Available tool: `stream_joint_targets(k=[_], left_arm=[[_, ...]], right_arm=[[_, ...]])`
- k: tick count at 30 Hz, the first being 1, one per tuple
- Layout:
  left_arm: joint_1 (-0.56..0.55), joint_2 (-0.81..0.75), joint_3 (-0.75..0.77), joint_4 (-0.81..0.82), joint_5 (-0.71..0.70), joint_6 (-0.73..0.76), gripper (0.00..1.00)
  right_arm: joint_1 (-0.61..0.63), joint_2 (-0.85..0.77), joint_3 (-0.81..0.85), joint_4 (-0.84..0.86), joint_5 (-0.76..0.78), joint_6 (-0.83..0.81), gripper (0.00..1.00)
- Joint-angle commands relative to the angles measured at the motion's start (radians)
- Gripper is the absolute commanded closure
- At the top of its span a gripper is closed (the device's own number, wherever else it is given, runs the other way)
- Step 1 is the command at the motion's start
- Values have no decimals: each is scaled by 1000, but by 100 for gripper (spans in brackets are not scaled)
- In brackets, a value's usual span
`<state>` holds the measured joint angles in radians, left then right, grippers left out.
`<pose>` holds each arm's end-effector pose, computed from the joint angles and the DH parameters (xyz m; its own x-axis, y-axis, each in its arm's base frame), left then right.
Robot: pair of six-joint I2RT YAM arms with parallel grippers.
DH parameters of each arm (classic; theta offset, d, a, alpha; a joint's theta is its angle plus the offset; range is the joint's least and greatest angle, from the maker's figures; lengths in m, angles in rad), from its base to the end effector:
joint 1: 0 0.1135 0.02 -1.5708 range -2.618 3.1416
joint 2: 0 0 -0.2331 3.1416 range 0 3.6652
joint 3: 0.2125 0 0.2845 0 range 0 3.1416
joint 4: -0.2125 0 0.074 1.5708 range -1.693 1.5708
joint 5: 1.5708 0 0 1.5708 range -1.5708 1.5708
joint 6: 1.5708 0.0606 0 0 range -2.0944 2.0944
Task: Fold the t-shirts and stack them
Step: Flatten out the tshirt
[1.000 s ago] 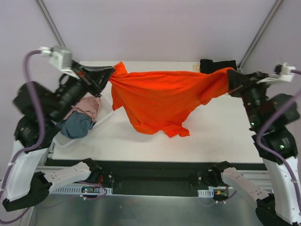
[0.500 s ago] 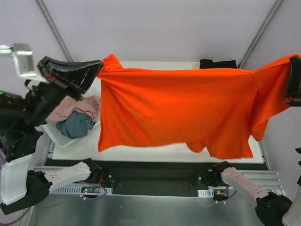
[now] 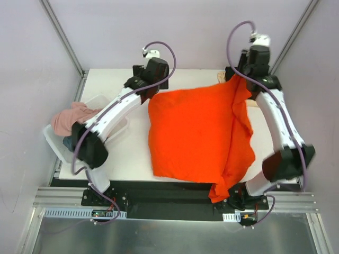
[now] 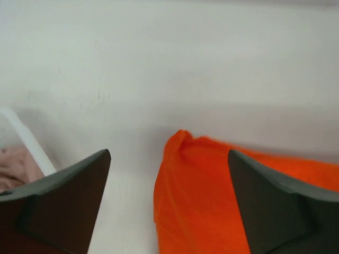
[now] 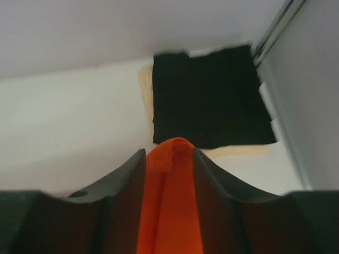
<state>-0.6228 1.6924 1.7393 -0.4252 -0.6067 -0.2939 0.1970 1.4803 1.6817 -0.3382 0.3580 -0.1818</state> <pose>0.3762 -0.2276 0.3721 -0.3013 -0.0766 -0.9505 -0.0401 0.9969 -0.0676 0.3856 0.0553 0.4422 -0.1599 -0.2046 -0.9657 0.1303 0.9653 -0.2261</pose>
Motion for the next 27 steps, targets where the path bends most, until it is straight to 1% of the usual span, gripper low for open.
stream_joint_targets(k=[1, 2, 3, 5, 6, 7, 8, 9, 10, 11, 12, 13, 14, 15, 16, 17, 18, 20, 21, 22, 24, 25, 27], left_arm=[[75, 148, 153, -200, 48, -97, 1], [75, 157, 170, -205, 64, -93, 1], [75, 156, 167, -205, 99, -91, 1], [75, 136, 123, -205, 125, -109, 1], [75, 112, 102, -205, 168, -116, 1], [75, 98, 79, -207, 188, -129, 1], [75, 84, 24, -205, 212, -139, 1], [75, 55, -7, -205, 264, -152, 1], [74, 40, -38, -207, 294, -160, 1], [72, 24, -100, -207, 318, -168, 1], [71, -9, -131, -205, 343, -174, 1], [69, -28, -165, -205, 391, -191, 1], [64, -46, -232, -205, 404, -203, 1], [55, -80, -263, -204, 418, -221, 1], [49, -98, -296, -204, 432, -232, 1], [43, -115, -360, -202, 435, -244, 1], [26, -152, -389, -199, 439, -266, 1], [6, -186, -470, -192, 453, -287, 1], [-3, -215, -498, -182, 461, -307, 1], [-17, -226, -555, -155, 473, -313, 1], [-20, -238, -613, -110, 515, -336, 1], [-20, -234, -656, -77, 524, -346, 1], [-21, -197, -673, -61, 548, -359, 1]], right_arm=[[-37, 200, 33, -151, -182, 65, 38], [-37, 239, 100, -200, -182, 76, 18], [-37, 297, 122, -279, -183, 82, 10], [-36, 307, 115, -306, -195, 107, 0], [-36, 284, 67, -299, -217, 114, 1], [-36, 261, 29, -289, -224, 137, 3], [-36, 236, -8, -279, -235, 145, 4], [-36, 215, -86, -266, -252, 154, 4], [-36, 162, -124, -262, -257, 165, 4], [-36, 137, -163, -259, -267, 179, 4], [-36, 106, -207, -251, -290, 179, 4], [-36, 54, -290, -249, -301, 212, 3], [-33, 25, -342, -243, -315, 235, 4], [-31, -3, -388, -226, -336, 246, 4], [-30, -52, -484, -219, -349, 260, 3], [-19, -72, -525, -211, -349, 266, 4], [-13, -89, -562, -205, -393, 280, 4], [13, -130, -666, -206, -399, 292, 3], [18, -140, -698, -208, -399, 312, 3], [22, -146, -724, -205, -404, 318, 4], [25, -140, -781, -197, -400, 335, 4], [27, -129, -790, -197, -386, 341, 4], [19, -80, -792, -197, -378, 349, 4]])
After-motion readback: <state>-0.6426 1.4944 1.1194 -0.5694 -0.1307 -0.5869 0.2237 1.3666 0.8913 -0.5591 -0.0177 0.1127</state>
